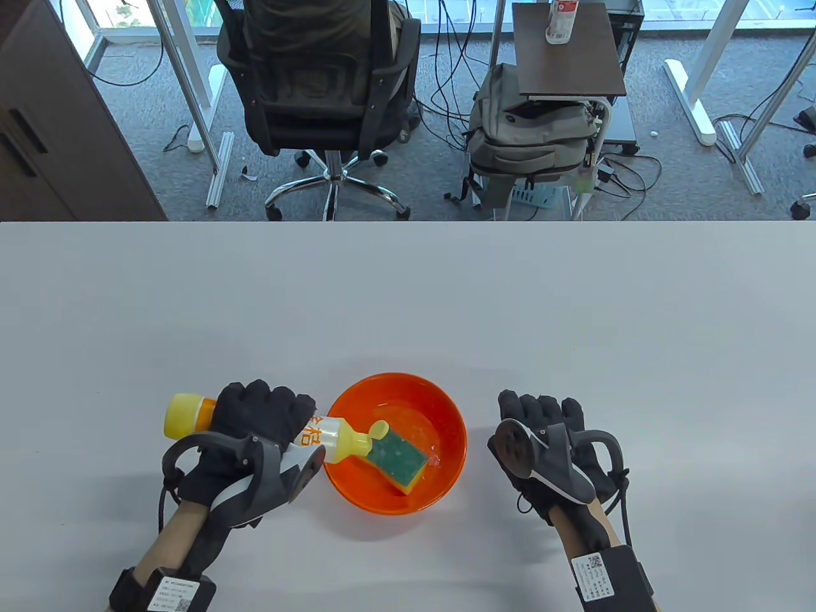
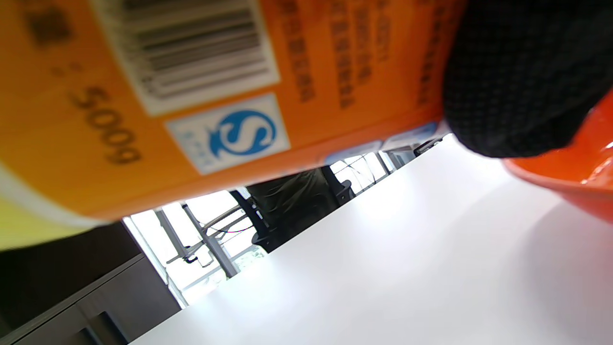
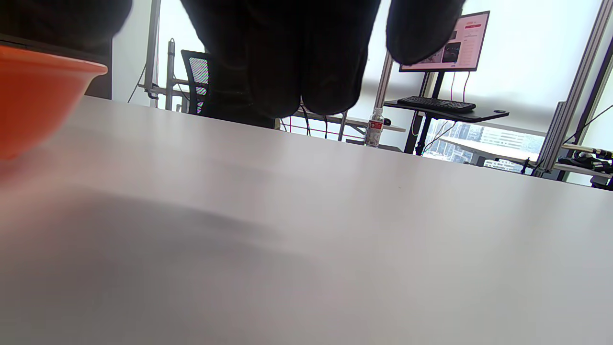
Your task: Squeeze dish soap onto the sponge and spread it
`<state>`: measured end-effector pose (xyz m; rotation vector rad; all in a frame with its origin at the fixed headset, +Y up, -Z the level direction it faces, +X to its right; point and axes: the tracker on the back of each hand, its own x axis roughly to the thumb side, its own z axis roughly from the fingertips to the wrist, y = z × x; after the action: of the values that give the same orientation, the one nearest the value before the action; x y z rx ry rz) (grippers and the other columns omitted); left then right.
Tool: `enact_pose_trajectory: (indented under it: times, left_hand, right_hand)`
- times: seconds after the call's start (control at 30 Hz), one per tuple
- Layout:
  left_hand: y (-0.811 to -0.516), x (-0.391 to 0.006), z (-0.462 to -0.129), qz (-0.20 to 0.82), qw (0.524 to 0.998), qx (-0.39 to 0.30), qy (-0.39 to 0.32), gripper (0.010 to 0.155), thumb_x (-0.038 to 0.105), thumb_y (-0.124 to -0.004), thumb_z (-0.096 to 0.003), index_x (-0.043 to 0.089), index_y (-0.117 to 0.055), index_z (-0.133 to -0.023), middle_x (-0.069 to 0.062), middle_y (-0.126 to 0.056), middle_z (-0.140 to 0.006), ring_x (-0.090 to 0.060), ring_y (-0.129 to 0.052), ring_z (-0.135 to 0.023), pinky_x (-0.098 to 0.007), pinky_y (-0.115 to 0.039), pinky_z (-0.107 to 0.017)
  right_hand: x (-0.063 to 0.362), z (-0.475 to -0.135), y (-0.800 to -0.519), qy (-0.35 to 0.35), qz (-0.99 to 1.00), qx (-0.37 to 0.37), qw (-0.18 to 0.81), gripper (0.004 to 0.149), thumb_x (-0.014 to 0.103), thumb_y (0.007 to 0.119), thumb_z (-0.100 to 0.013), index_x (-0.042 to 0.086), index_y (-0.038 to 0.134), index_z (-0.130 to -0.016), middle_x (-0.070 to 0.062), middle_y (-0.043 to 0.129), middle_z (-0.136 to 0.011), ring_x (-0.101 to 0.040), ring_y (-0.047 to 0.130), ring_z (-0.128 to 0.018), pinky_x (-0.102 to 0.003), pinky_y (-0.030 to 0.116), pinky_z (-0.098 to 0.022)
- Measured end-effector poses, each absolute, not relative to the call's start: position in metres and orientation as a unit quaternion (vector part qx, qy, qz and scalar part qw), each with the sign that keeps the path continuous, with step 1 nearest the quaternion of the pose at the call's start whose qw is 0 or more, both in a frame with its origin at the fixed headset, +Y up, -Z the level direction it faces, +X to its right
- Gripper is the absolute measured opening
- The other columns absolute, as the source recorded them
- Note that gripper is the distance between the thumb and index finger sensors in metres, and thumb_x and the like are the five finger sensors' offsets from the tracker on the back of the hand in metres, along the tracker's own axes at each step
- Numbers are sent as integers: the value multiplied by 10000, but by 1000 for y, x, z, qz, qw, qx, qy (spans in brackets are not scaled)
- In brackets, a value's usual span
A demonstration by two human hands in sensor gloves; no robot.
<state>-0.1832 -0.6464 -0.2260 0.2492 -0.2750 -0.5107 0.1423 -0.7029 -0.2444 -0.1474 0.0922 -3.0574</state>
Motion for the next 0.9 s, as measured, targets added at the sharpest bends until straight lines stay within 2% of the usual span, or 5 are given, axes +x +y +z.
enact_pose_trajectory:
  times: [0.5, 0.7, 0.9]
  left_hand:
    - [-662, -105, -246, -208, 952, 112, -193, 743, 500, -1042, -230, 510, -727, -903, 176, -820, -859, -104, -880, -815, -448, -755, -757]
    - [-671, -101, -256, -166, 962, 98, -193, 754, 506, -1038, -232, 491, -721, -916, 164, -816, -868, -114, -879, -818, -453, -757, -752]
    - [-670, -116, -259, -121, 972, 88, -180, 767, 512, -1033, -234, 468, -717, -931, 150, -811, -883, -126, -881, -824, -463, -755, -750]
  right_hand:
    - [156, -243, -699, 37, -999, -31, 21, 719, 627, 711, -366, 321, 616, -1010, 22, 819, -1000, -292, 835, -937, -570, 599, -746]
    - [162, -243, -698, 37, -999, -21, 12, 718, 627, 711, -366, 322, 616, -1009, 20, 818, -1001, -293, 832, -939, -570, 600, -745]
    - [164, -243, -698, 36, -999, -18, 6, 720, 629, 711, -365, 322, 615, -1010, 22, 818, -1001, -295, 831, -939, -571, 600, -745]
